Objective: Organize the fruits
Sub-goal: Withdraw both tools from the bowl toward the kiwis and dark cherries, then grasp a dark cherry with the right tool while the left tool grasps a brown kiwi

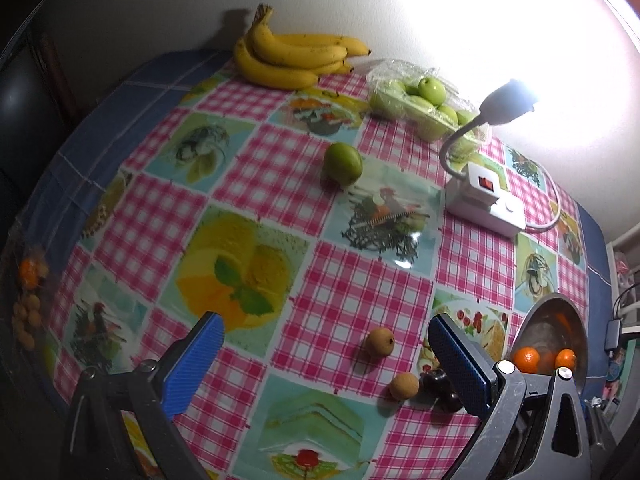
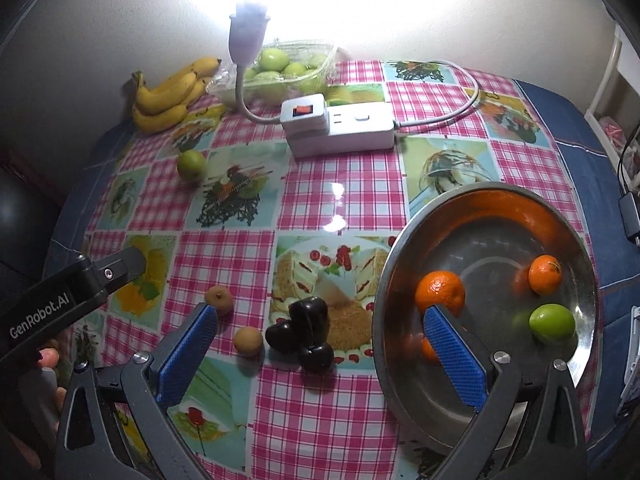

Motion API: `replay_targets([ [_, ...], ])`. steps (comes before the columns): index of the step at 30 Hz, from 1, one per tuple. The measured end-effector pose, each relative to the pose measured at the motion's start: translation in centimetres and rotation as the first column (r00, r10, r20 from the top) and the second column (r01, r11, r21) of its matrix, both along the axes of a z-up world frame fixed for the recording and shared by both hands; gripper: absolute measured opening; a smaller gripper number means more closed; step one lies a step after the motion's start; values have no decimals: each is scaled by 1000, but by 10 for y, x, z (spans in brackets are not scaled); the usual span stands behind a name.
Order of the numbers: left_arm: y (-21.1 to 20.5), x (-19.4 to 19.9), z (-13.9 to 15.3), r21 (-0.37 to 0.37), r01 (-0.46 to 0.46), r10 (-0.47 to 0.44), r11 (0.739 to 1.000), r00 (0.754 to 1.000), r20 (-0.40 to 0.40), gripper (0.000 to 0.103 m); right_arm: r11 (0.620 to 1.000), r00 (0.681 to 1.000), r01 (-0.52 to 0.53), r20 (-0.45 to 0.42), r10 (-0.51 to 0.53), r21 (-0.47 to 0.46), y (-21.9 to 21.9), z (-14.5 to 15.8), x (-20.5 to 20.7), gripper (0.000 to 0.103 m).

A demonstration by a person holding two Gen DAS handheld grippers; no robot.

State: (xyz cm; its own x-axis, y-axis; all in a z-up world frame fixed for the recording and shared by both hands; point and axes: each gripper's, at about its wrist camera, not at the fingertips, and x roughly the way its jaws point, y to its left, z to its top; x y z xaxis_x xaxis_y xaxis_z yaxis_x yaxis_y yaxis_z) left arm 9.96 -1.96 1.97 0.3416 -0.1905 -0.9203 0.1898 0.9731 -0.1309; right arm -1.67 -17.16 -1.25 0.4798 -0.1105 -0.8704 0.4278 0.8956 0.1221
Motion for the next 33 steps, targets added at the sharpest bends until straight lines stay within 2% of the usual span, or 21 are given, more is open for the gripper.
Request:
replay_targets([
  [4, -1, 1, -18, -21, -17, 15, 1000, 997, -74, 103, 1000, 1000, -21, -12, 21, -6, 3, -3, 1, 103],
  [9, -5, 0, -28, -35, -16, 12, 999, 995, -98, 102, 999, 999, -39, -24, 39, -8, 5, -9, 2, 101],
  [10, -6, -1, -29, -37, -14, 10, 999, 995, -100, 102, 999, 999, -44, -25, 44, -5, 5, -11, 3, 99],
  [13, -7, -1, -31, -55, -7, 1, 998, 994, -112, 97, 999, 998, -54, -35, 54, 7, 6, -15, 5, 82],
  [16, -10, 0, -36, -65, 2, -10, 998, 991, -132, 93, 997, 996, -72, -42, 73, 21, 8, -20, 6, 72],
  [20, -15, -2, -45, -92, 9, -25, 996, 984, -177, 83, 996, 995, -77, -59, 79, 33, 8, -26, 8, 66],
  [27, -24, -6, -60, -112, 25, -52, 993, 968, -244, 76, 995, 991, -89, -94, 92, 41, 11, -37, 12, 52],
  [30, -28, -10, -61, -108, 33, -59, 994, 968, -245, 75, 994, 988, -103, -113, 108, 47, 13, -42, 14, 50],
  [33, -34, -14, -63, -109, 53, -79, 993, 965, -250, 68, 993, 985, -105, -132, 111, 53, 14, -47, 15, 45],
])
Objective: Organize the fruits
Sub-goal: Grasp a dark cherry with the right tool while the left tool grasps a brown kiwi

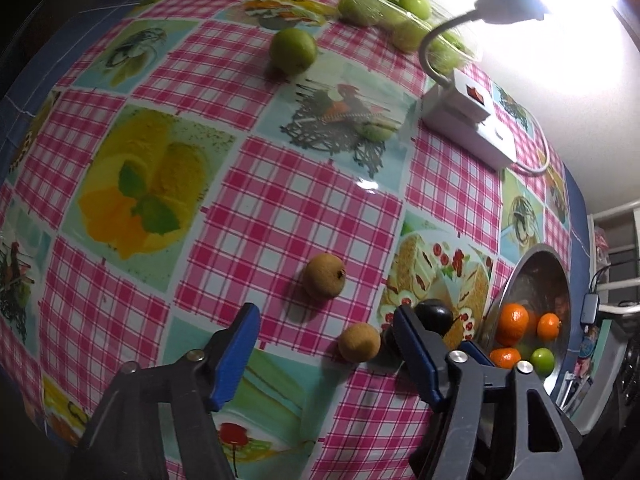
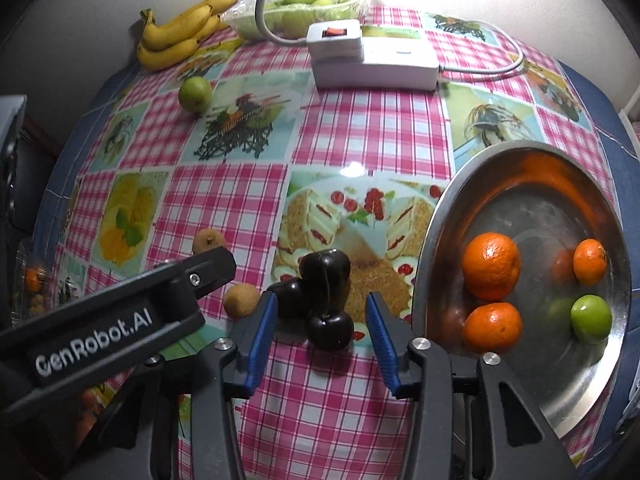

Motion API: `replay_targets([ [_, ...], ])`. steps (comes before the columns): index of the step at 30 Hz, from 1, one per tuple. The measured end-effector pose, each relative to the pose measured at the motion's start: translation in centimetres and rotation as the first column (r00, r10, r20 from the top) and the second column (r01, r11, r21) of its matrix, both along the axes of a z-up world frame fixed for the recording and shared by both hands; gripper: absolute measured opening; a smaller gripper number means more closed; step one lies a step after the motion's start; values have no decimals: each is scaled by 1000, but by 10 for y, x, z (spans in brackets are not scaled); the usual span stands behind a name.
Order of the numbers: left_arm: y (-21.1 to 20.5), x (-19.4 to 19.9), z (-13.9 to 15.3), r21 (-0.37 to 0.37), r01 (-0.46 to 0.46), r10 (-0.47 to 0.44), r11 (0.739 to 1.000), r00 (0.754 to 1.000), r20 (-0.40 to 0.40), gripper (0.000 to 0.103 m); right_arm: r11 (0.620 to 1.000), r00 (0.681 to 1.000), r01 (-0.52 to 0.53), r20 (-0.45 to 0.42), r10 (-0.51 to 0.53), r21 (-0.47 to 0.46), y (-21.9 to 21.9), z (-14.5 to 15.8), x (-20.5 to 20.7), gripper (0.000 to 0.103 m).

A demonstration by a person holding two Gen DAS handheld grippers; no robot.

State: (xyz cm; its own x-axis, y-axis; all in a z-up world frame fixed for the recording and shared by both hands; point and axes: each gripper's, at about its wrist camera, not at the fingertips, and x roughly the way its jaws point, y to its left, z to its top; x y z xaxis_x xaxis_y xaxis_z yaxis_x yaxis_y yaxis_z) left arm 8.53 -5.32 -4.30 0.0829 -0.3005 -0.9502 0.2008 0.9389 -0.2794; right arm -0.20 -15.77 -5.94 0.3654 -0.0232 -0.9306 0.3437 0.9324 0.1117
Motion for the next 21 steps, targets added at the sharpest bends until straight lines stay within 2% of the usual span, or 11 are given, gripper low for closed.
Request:
replay_targets([
  [5, -4, -4, -9, -23, 9, -10, 1000, 999, -49, 56, 1000, 1000, 5, -25, -4, 11, -1, -7, 1, 44],
  [14, -7, -7, -13, -44, 1, -5, 999, 997, -82, 38, 1000, 999, -5, -35, 6, 25, 1, -7, 3, 42],
  [21, -9, -6, -15, -75, -11, 3, 997, 994, -108, 32, 999, 999, -6, -38, 7, 38, 0, -8, 3, 40],
])
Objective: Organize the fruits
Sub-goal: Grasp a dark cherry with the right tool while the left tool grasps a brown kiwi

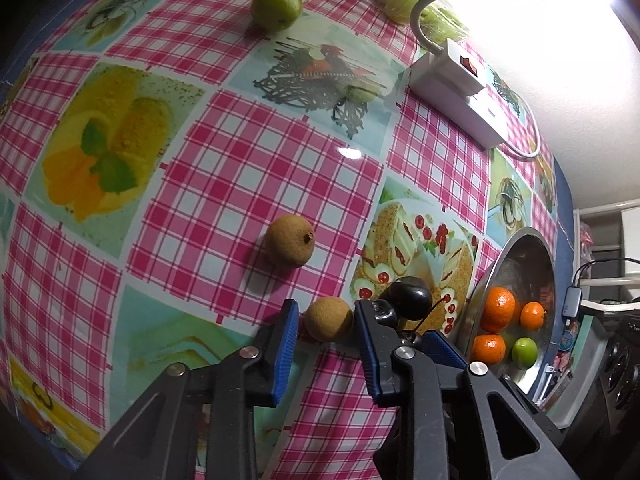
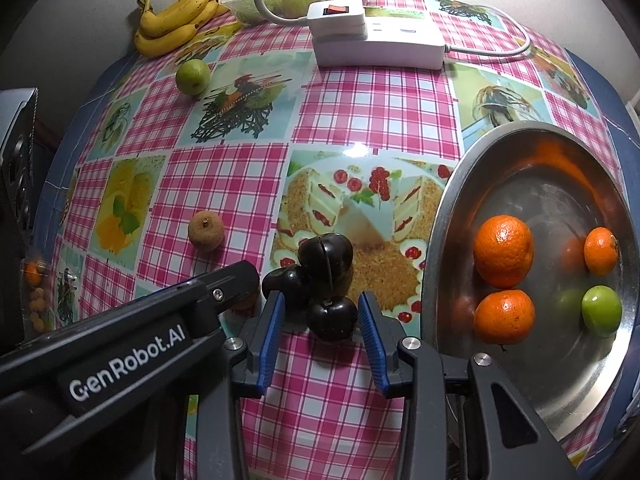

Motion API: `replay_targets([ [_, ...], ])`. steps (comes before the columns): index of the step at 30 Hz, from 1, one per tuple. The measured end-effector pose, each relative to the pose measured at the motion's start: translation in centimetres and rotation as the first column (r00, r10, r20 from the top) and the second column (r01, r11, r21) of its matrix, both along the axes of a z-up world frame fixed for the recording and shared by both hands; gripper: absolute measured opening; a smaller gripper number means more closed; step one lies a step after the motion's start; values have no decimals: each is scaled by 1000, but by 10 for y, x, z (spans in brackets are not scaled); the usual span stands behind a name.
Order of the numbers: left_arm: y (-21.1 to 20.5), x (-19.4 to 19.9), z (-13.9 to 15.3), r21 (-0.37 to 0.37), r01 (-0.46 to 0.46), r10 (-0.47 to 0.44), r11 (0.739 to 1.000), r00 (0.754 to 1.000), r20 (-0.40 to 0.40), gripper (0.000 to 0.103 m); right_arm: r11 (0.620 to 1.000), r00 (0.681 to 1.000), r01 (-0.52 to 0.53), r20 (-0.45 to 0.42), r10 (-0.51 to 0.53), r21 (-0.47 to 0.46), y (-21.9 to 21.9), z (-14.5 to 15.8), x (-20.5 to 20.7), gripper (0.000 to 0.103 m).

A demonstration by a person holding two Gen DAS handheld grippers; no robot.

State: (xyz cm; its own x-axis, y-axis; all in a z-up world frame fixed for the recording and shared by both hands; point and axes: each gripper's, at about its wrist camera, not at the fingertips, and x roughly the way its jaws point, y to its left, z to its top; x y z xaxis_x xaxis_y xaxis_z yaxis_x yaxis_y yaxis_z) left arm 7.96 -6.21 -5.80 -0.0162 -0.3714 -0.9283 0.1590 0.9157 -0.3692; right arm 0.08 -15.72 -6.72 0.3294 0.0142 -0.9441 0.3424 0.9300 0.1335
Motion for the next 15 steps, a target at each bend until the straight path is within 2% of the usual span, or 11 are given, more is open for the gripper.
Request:
replay_targets([
  [4, 0, -1, -4, -17, -18, 17, 1000, 1000, -16, 28, 1000, 1000, 4, 0, -4, 12, -2, 0, -2, 40],
  [15, 3, 0, -1, -32, -19, 19, 999, 1000, -11, 27, 1000, 1000, 15, -1, -15, 22, -1, 0, -3, 36],
])
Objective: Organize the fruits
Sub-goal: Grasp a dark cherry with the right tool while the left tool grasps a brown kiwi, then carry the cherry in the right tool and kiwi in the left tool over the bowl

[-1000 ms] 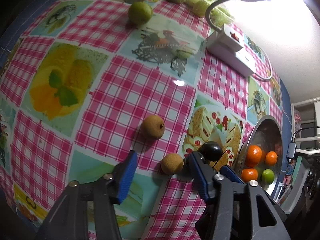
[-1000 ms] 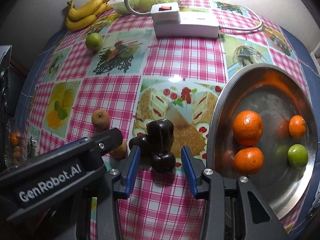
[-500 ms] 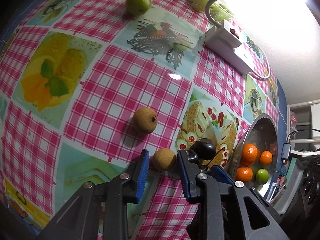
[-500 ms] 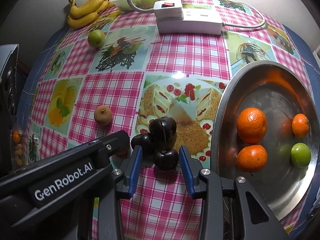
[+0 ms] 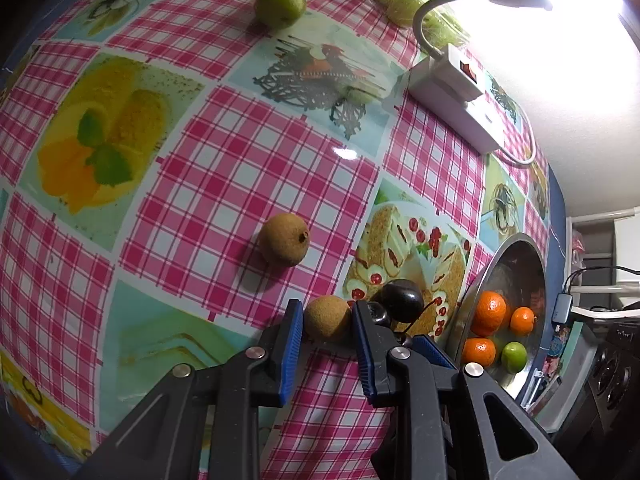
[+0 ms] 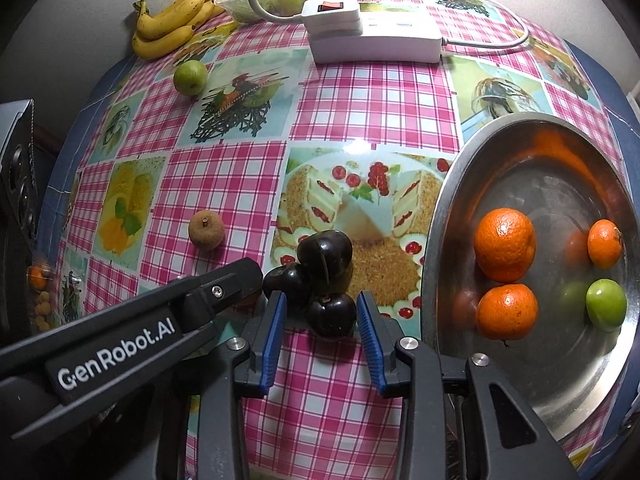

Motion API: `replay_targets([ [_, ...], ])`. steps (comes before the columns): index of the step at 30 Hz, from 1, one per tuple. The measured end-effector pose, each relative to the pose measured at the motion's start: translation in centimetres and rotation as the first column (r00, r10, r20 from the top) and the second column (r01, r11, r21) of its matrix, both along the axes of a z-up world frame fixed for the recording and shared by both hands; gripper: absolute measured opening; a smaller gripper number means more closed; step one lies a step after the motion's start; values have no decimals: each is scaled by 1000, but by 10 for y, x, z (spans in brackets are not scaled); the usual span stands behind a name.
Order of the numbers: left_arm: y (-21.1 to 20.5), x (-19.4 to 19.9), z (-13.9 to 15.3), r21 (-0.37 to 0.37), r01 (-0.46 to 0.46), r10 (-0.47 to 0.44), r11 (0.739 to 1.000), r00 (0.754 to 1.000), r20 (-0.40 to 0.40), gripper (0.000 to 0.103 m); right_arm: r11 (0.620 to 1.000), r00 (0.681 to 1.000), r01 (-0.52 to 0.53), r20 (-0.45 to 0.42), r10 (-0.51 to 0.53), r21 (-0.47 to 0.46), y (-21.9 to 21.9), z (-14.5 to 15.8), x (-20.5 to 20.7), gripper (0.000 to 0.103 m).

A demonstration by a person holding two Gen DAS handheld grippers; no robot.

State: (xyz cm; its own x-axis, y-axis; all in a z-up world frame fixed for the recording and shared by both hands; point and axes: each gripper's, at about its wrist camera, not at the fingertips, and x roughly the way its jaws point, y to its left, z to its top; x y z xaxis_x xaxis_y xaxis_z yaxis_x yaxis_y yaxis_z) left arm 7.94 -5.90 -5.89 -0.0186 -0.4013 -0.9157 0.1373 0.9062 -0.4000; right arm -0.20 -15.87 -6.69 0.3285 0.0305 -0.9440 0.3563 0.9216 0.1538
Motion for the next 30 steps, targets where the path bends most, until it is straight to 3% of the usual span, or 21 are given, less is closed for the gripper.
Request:
replay_targets([
  [22, 5, 4, 8, -8, -24, 24, 1000, 999, 25, 27, 1000, 1000, -5, -31, 5, 7, -3, -4, -6, 27],
  [30, 10, 5, 17, -22, -41, 42, 999, 998, 50, 27, 1000, 999, 7, 37, -7, -1, -6, 16, -8, 26],
])
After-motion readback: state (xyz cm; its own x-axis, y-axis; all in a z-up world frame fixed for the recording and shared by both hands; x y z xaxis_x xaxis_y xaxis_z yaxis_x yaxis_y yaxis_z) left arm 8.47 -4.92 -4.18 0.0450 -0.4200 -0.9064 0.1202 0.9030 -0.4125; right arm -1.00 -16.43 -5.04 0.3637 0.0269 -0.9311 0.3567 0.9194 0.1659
